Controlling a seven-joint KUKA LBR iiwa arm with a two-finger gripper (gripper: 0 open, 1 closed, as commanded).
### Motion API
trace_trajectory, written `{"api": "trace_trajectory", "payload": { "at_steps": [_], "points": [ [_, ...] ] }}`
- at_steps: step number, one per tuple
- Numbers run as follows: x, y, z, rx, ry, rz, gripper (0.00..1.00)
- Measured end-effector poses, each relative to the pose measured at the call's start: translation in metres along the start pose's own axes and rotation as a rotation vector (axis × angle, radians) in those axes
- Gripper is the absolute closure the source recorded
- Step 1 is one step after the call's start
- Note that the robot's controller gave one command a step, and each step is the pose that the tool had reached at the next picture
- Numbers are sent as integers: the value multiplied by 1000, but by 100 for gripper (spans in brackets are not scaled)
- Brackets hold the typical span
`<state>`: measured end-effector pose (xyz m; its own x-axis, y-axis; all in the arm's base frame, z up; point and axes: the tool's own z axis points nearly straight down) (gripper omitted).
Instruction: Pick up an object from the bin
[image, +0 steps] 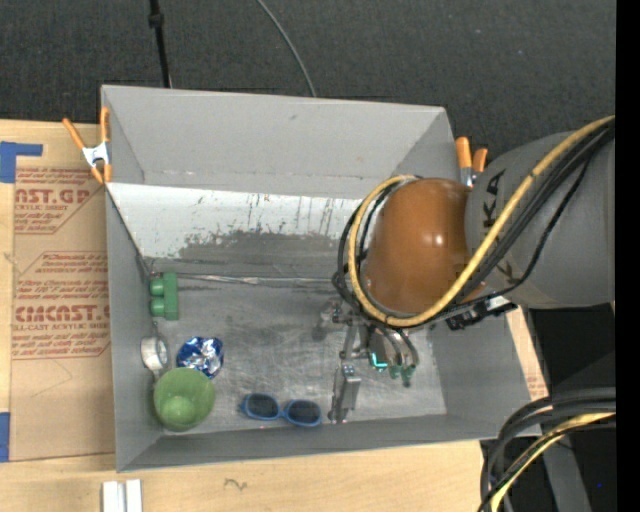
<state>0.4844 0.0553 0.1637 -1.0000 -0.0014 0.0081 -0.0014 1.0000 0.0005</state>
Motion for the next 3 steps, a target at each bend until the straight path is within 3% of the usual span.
{"api": "trace_trajectory", "payload": {
  "at_steps": [1,2,3],
  "points": [
    [-1,28,89,-4,-22,68,0],
    [1,27,89,-2,-14,67,100],
    [-2,11,-43,0,-16,-97,100]
  ]
}}
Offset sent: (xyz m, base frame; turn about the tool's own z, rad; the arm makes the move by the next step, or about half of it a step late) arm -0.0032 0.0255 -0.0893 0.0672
